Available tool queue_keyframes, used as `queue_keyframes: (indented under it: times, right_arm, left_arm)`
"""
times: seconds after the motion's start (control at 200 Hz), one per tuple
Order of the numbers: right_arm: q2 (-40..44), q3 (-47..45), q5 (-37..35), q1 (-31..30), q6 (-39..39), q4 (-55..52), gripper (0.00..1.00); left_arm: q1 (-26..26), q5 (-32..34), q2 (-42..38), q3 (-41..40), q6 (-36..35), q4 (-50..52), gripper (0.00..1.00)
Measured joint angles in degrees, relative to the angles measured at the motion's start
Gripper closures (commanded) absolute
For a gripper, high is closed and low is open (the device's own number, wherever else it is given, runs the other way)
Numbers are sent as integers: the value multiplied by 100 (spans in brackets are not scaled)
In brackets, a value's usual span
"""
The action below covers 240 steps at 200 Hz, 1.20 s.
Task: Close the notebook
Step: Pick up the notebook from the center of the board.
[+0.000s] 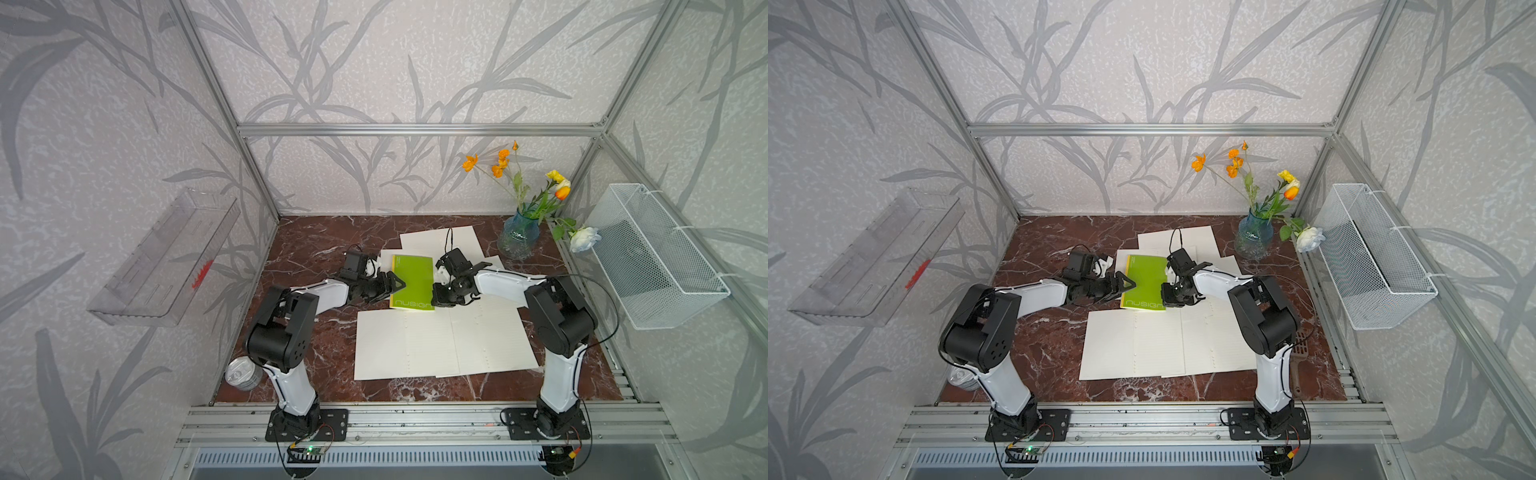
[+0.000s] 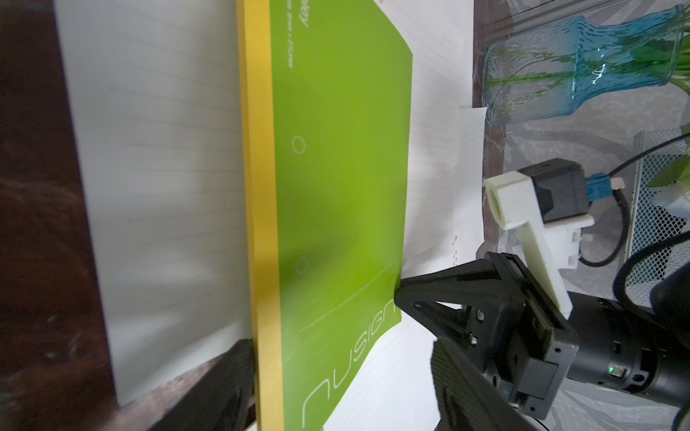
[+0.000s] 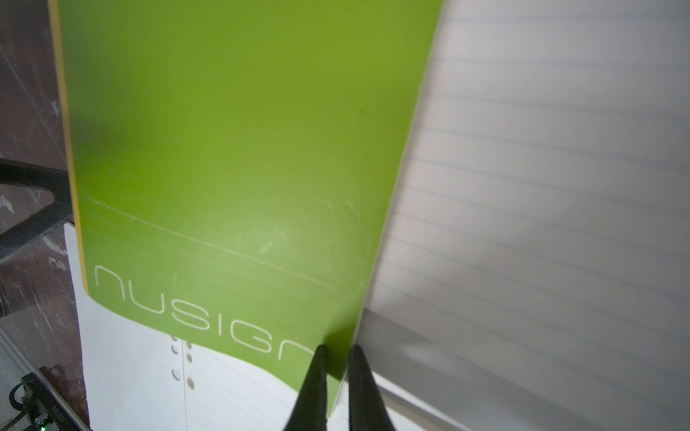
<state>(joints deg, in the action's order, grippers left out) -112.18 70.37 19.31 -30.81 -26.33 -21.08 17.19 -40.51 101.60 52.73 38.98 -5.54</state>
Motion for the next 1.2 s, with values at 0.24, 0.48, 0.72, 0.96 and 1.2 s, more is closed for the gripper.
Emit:
queue_keyframes:
  times: [0.24,0.48,0.72,0.96,1.2]
  right_arm:
    - [-33,2,79,-46,-9,118,87]
    - [-44,0,146,-140,-9,205,87]
    - [-42,-17,208,-162,-9,280,87]
    - [-42,-42,229,-164,-9,326,87]
    - [-42,-44,227,-168,-7,330,87]
  left_arm:
    - [81,-424,0,2,0,-125,30]
    - [179,-549,-28,4,-186,247,33]
    - [184,-81,-291,136,-474,931,44]
    - [181,396,-299,358,-616,1403,61]
    - [181,654,-299,516,-704,1751,90]
